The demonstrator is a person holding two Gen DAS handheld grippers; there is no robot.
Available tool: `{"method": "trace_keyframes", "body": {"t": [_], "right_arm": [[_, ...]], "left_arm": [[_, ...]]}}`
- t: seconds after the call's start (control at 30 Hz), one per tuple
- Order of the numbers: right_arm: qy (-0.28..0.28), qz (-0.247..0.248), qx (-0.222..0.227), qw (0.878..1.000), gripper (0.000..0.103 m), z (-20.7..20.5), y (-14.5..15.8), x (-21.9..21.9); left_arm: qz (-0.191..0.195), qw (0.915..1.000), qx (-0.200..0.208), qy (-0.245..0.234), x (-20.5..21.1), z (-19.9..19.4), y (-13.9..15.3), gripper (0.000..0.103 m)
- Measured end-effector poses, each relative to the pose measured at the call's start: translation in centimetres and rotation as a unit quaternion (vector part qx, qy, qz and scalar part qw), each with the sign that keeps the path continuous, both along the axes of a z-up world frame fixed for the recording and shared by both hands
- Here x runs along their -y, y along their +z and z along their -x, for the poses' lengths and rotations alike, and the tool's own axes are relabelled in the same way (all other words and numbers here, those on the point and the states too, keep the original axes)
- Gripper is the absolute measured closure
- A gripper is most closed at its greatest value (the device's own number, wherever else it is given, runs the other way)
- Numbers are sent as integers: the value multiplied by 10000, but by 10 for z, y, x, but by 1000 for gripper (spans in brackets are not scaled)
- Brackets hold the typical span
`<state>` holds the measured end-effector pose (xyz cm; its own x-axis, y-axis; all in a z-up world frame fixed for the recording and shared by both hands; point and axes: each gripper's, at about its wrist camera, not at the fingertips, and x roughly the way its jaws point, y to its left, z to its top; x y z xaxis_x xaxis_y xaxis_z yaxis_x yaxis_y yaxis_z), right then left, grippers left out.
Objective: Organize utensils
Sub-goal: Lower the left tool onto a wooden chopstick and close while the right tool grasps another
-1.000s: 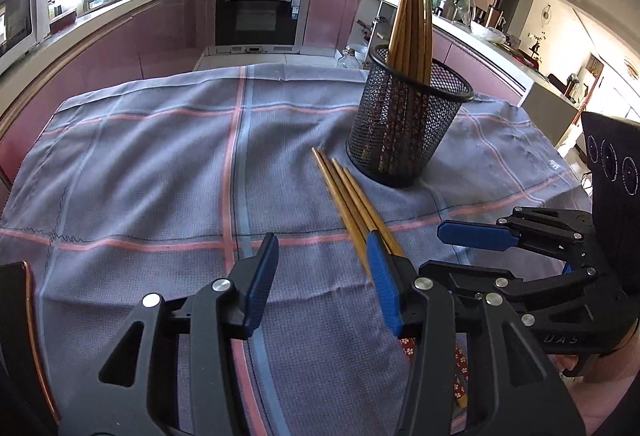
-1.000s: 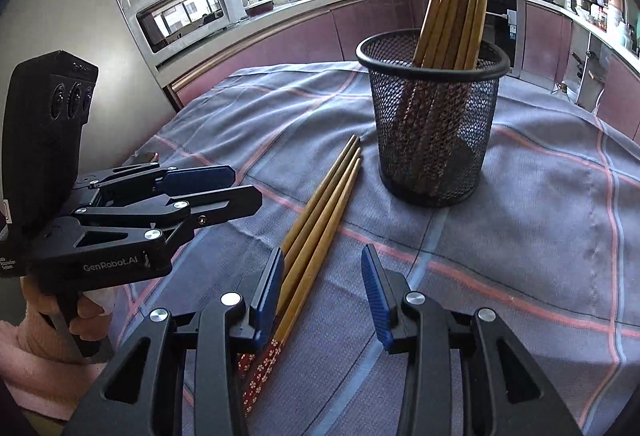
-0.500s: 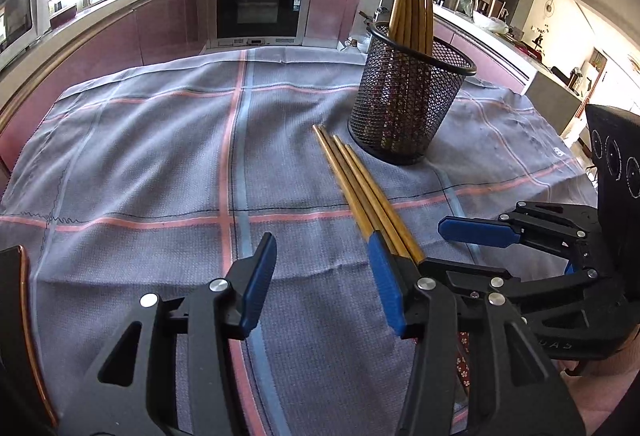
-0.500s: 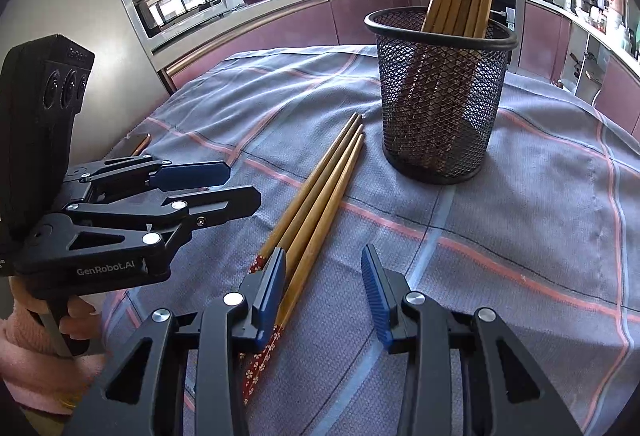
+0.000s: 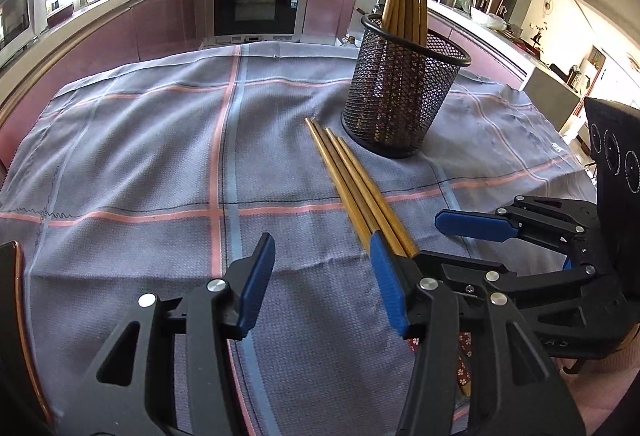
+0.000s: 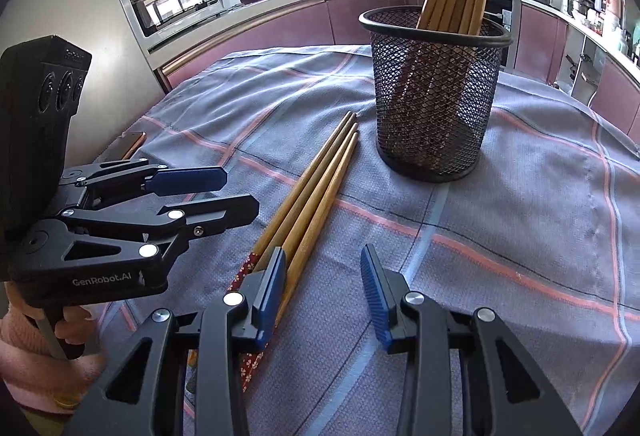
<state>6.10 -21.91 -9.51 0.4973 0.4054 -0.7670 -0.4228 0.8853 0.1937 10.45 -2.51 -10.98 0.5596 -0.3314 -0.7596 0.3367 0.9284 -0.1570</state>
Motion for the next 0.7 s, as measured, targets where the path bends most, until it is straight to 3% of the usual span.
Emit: {"method": "trace_keyframes", "body": {"t": [0.7], "right_arm": [[-25, 174, 84, 9998, 69, 1, 0, -1]], "left_arm": [[-42, 10000, -35, -69, 5, 1, -5, 52]]}}
